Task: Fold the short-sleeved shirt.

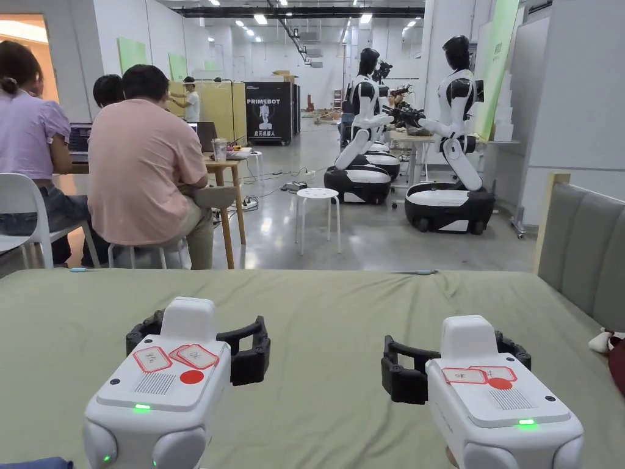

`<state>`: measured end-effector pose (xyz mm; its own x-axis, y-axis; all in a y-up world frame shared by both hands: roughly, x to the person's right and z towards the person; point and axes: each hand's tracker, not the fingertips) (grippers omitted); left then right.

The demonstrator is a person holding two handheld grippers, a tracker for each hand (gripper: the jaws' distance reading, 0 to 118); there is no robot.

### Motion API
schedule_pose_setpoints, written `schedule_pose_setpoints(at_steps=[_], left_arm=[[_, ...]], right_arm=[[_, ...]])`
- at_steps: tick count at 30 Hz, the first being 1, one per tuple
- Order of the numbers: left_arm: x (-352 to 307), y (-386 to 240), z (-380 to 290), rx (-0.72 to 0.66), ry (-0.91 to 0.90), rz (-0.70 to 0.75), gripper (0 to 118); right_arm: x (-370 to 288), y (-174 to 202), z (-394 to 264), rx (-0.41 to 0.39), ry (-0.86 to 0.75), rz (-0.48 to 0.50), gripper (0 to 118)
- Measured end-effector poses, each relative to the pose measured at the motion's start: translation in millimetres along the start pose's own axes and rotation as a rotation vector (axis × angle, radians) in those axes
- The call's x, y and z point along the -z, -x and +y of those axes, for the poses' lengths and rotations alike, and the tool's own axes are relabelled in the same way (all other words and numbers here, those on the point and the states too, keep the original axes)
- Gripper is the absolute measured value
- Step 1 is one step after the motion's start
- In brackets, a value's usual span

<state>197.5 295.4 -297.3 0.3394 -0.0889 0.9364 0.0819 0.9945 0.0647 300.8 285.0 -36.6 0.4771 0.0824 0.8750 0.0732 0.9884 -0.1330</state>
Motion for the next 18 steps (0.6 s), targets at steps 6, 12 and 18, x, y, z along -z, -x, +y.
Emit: schedule_pose_setpoints(at_steps=[6,12,18], left_arm=[[-3.1,-2.1,3.2,-0.003,-0.025,-0.003,118],[-7.1,-1.6,5.8,0.001,-0.041,-0.003,118],[-9.3,-2.6,7.5,0.027,-0.053,0.004,118]], right_arm=[[-1.2,-3.2,4.9,0.029,-0.033,-0.009,118],[2.7,0.6,3.4,0.010,-0.022,-0.028,118],[2.9,4.3,2.5,0.002,-0.018,-0.024,118]])
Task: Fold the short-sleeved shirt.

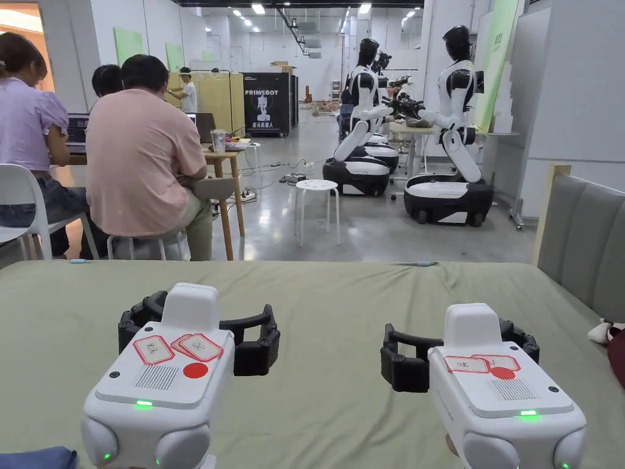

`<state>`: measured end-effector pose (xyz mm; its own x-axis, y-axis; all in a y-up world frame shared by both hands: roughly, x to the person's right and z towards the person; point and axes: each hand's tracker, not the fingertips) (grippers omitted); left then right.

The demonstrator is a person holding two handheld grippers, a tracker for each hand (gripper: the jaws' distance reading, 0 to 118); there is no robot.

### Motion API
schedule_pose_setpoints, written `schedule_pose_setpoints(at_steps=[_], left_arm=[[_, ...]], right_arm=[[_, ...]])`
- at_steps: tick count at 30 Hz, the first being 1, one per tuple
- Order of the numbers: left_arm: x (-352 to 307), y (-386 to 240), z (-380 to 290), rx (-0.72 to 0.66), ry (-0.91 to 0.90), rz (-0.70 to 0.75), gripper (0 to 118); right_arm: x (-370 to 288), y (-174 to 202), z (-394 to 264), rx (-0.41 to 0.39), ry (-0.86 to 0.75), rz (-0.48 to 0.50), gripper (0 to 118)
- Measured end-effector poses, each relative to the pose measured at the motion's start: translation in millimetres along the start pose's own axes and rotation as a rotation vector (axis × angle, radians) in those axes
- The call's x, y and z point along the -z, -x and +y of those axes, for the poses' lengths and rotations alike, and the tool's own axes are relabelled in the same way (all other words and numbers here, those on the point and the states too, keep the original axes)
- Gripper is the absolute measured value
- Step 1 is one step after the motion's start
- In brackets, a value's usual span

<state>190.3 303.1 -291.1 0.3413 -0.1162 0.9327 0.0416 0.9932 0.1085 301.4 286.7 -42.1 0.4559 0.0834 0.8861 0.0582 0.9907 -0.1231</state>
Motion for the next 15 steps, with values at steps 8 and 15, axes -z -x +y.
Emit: schedule_pose_setpoints(at_steps=[8,15], left_arm=[[-0.5,2.1,-1.8,-0.014,0.008,-0.009,118],[-0.9,5.3,-2.6,-0.025,0.012,-0.004,118]], right_arm=[[5.1,0.3,4.3,0.080,0.035,0.041,118],[3.2,0.8,5.7,0.089,0.031,-0.017,118]])
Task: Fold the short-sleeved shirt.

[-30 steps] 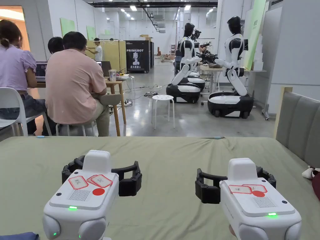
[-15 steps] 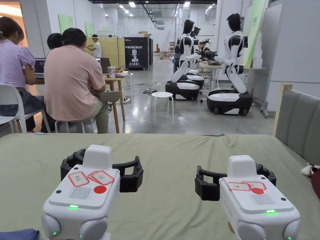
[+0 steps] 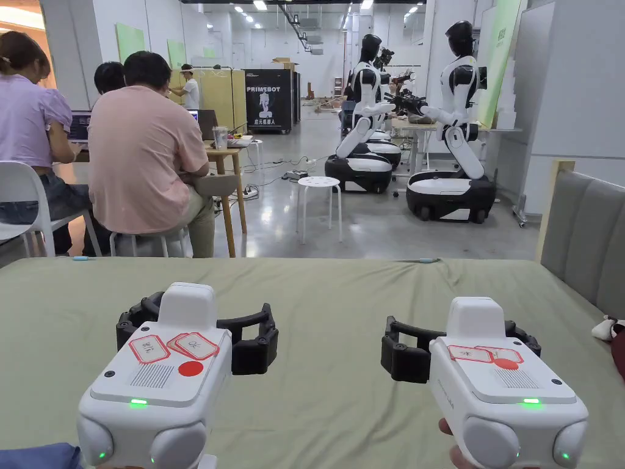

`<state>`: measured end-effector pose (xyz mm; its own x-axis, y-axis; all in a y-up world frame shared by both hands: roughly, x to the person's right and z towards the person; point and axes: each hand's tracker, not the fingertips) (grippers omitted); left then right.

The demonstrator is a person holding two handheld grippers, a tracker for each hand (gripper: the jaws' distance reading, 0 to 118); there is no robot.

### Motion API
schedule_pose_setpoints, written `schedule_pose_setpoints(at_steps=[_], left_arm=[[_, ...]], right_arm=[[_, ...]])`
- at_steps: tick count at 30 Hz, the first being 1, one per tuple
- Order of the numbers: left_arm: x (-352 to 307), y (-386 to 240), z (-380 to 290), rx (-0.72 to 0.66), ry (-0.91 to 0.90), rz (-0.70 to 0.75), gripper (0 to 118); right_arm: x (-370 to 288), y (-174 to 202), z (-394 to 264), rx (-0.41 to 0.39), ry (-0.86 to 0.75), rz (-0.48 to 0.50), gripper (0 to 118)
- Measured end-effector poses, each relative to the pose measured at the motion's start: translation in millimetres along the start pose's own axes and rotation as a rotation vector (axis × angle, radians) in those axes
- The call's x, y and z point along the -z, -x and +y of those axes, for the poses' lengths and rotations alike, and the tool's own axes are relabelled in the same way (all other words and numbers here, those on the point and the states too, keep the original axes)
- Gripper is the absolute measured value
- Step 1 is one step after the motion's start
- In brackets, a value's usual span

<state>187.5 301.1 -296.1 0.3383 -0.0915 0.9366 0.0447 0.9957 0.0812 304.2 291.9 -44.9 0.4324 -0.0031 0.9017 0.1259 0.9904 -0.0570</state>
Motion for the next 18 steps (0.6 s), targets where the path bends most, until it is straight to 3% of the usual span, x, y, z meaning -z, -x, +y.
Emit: schedule_pose_setpoints(at_steps=[8,18], left_arm=[[0.7,-4.3,-3.8,0.008,0.011,-0.013,118],[1.0,-6.6,-6.2,0.019,0.021,-0.015,118]], right_arm=[[-4.3,3.0,4.7,0.066,0.000,-0.151,118],[-11.4,2.5,8.7,0.064,0.000,-0.113,118]])
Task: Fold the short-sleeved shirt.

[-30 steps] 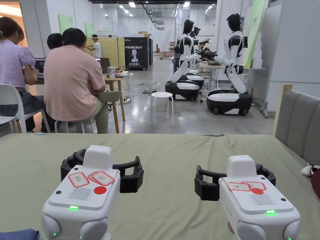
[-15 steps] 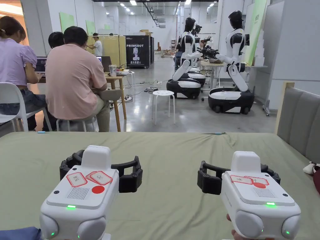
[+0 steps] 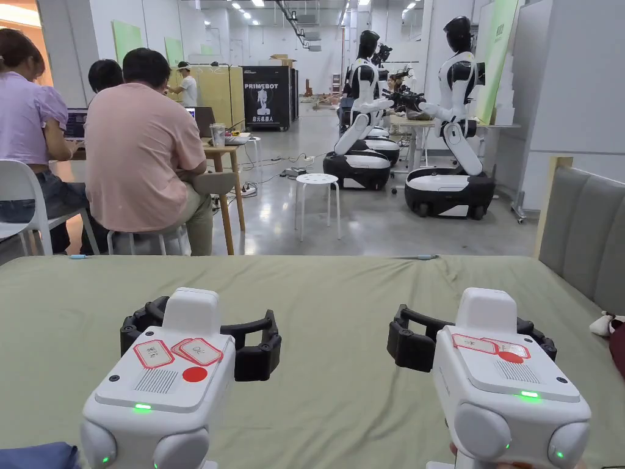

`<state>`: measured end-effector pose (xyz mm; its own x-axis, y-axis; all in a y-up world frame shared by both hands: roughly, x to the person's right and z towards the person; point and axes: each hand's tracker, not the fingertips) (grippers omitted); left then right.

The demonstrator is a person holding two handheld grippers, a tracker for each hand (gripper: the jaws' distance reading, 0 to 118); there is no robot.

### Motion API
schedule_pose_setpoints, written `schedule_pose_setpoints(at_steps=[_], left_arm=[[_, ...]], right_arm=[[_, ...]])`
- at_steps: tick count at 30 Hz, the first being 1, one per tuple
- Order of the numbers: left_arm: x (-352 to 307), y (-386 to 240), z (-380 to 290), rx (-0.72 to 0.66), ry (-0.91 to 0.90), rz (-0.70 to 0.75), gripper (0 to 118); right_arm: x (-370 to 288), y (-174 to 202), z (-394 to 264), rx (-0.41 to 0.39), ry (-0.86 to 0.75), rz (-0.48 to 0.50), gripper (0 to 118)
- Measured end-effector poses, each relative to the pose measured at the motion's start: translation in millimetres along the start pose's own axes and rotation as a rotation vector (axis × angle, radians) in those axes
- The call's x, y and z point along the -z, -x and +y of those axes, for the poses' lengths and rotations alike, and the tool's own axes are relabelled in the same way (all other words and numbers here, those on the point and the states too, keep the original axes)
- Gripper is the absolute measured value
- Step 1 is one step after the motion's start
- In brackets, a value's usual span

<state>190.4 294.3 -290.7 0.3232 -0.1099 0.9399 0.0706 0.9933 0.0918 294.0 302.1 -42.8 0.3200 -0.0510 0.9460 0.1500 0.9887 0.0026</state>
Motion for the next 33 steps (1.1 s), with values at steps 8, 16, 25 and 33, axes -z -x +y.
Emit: schedule_pose_setpoints(at_steps=[8,16,25,33], left_arm=[[-2.3,2.8,1.7,-0.003,-0.011,0.012,118],[-3.0,2.4,0.5,0.000,-0.002,0.009,118],[-3.7,1.1,-1.7,-0.011,0.003,0.004,118],[-3.9,0.2,-2.0,-0.001,0.005,0.008,118]], right_arm=[[-3.4,-1.6,2.6,-0.005,-0.024,-0.011,118],[-4.2,1.2,-0.4,-0.052,-0.025,-0.009,118],[-7.8,2.7,-1.4,-0.068,-0.015,0.034,118],[-7.2,-0.7,3.0,-0.028,0.023,0.081,118]])
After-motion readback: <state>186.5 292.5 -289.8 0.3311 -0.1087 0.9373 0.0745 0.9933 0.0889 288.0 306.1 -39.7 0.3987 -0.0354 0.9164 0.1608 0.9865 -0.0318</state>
